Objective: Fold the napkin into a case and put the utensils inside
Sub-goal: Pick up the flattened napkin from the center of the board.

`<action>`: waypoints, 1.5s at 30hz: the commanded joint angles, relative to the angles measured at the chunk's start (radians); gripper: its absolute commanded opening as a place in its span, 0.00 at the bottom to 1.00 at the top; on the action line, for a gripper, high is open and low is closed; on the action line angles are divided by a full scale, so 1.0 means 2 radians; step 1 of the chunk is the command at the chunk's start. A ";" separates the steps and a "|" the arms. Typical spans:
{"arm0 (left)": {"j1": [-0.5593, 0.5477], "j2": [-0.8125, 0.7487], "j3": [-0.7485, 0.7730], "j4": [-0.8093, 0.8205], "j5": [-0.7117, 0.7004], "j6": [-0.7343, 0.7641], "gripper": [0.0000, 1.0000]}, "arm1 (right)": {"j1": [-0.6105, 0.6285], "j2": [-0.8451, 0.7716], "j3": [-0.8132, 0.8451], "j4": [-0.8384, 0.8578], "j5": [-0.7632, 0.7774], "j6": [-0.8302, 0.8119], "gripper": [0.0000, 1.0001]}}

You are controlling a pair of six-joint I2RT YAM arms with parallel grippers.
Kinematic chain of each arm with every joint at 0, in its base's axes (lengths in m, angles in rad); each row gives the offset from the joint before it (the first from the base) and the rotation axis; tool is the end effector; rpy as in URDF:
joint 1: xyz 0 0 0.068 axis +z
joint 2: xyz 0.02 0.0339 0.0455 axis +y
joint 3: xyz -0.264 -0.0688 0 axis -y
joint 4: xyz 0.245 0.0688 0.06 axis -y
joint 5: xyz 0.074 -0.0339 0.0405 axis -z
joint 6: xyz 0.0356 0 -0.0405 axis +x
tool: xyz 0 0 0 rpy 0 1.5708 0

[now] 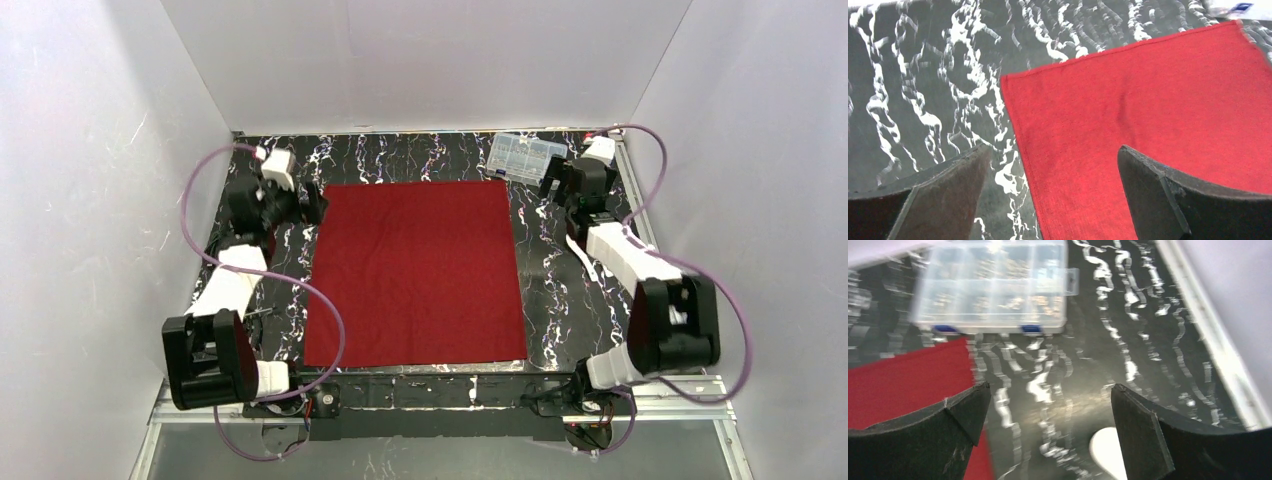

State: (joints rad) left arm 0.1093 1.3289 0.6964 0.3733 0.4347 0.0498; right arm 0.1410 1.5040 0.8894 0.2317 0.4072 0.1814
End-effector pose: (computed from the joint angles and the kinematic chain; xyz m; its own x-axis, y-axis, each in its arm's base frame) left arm 0.2925 0.0170 0.2461 -0.2392 0.0192 -0.9708 0.3180 0.9462 -0.0597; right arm 0.3348 0.0333 0.2448 -0.3215 0.1217 -0.9391 0.2976 0.9545 0.0218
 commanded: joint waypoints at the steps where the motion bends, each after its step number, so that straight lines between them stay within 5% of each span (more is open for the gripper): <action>1: 0.002 -0.023 0.149 -0.349 0.099 0.073 0.98 | -0.020 -0.101 -0.018 -0.156 -0.120 0.185 0.99; 4: 0.002 -0.016 0.215 -0.509 0.132 0.148 0.98 | -0.056 -0.159 -0.044 -0.103 -0.273 0.250 0.99; 6: 0.003 -0.020 0.225 -0.570 0.142 0.194 0.98 | -0.038 -0.177 -0.028 -0.139 -0.288 0.231 0.99; 12: 0.002 -0.081 0.183 -0.670 0.164 0.315 0.98 | 0.177 -0.239 0.014 -0.323 -0.033 0.167 0.99; 19: -0.028 -0.158 0.121 -0.778 0.109 0.464 0.98 | 0.347 -0.273 0.016 -0.496 0.102 0.245 0.99; 23: -0.067 -0.218 0.058 -0.775 0.039 0.529 0.98 | 0.436 -0.265 0.001 -0.570 0.125 0.337 0.99; 28: -0.106 -0.255 0.006 -0.724 -0.016 0.539 0.98 | 0.519 -0.247 -0.070 -0.543 0.118 0.423 0.96; 45: -0.140 -0.204 -0.054 -0.697 -0.062 0.612 0.77 | 0.515 -0.220 -0.168 -0.457 0.006 0.441 0.86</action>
State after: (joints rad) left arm -0.1661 0.9211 0.6044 -0.9981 0.3176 1.2011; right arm 1.1751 1.0580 0.6006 -0.7124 0.5076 1.0164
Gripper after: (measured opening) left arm 0.800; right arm 0.880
